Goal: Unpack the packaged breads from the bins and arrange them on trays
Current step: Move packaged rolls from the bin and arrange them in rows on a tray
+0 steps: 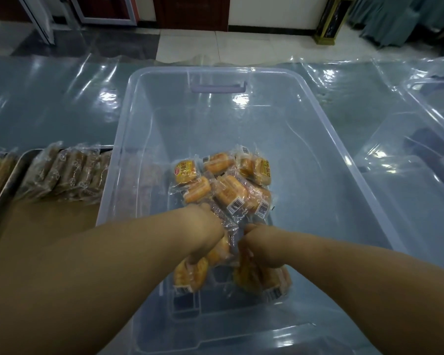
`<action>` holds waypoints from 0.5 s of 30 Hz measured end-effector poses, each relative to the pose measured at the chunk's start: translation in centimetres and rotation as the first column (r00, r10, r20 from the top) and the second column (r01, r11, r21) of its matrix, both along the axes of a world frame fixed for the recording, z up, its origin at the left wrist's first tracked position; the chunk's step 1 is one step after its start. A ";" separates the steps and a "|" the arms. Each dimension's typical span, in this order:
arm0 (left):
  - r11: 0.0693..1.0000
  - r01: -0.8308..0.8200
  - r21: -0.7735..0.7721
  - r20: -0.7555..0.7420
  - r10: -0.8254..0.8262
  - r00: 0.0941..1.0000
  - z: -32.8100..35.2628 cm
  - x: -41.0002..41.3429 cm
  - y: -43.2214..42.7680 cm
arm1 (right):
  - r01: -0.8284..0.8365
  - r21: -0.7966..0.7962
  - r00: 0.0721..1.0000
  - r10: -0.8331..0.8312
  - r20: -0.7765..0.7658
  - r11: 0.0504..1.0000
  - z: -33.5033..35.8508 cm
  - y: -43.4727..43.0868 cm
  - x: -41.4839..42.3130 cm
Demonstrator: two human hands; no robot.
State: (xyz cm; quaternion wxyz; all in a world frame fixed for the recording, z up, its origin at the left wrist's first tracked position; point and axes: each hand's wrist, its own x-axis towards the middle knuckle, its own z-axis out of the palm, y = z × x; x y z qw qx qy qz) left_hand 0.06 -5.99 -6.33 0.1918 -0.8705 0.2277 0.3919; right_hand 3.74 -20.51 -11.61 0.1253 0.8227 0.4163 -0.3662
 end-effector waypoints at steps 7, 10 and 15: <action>0.989 -0.146 -0.018 -0.013 0.146 0.989 0.2 0.2 0.5 | 0.117 0.124 0.993 -0.115 -0.024 0.985 1.1 0.9 0.7; 0.973 -0.220 -0.066 0.015 0.221 0.975 1.0 0.0 0.8 | 0.141 0.155 0.989 -0.146 0.022 0.978 2.6 1.1 0.9; 0.925 -0.323 -0.197 0.129 0.351 0.927 3.5 -0.7 1.7 | 0.193 0.304 0.954 -0.251 0.165 0.933 6.9 0.4 1.3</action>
